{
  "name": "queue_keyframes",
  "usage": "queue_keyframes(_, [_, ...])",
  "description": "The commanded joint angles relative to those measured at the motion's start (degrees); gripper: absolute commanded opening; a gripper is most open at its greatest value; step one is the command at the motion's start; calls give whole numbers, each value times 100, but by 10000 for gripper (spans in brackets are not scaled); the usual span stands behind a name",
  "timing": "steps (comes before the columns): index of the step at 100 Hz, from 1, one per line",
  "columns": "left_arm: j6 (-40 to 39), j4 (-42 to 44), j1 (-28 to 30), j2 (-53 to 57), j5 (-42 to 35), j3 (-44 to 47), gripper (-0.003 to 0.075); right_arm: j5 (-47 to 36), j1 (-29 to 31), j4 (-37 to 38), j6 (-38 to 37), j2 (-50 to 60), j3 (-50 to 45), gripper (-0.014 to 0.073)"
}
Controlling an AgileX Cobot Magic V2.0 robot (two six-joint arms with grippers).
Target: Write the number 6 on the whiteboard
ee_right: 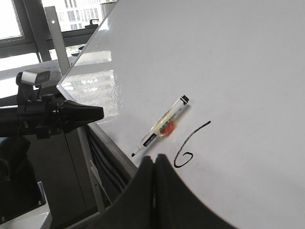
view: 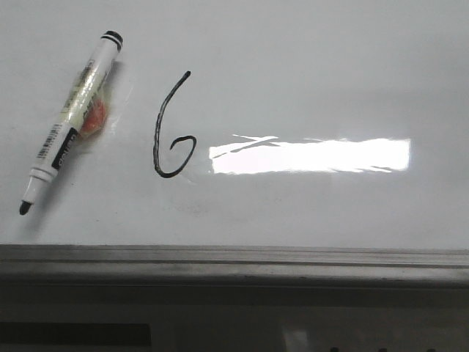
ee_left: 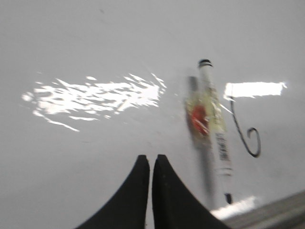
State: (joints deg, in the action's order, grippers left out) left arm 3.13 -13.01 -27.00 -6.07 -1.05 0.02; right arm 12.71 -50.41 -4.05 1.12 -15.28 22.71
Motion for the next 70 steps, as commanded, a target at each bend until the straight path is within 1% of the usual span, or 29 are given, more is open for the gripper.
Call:
queue_keyframes(1, [2, 29, 533, 167, -299, 142, -20, -475, 32, 53, 53, -58, 155, -64])
queue_keyframes(16, [2, 29, 1524, 615, 718, 142, -20, -475, 32, 53, 53, -58, 155, -64])
queue_keyframes(24, [2, 29, 1983, 813, 1448, 142, -20, -475, 32, 53, 53, -58, 155, -64])
queue_keyframes(30, [2, 42, 2260, 802, 1835, 128, -20, -475, 32, 53, 53, -58, 155, -64])
queue_keyframes(37, [2, 57, 2530, 802, 1813, 127, -20, -475, 32, 53, 53, -58, 155, -64])
queue_keyframes(49, [-21, 239, 2775, 802, 1777, 127, -20, -475, 32, 53, 53, -58, 155, -64])
queue_keyframes(70, [-21, 531, 2804, 802, 1665, 138, -20, -475, 32, 53, 53, -58, 155, -64])
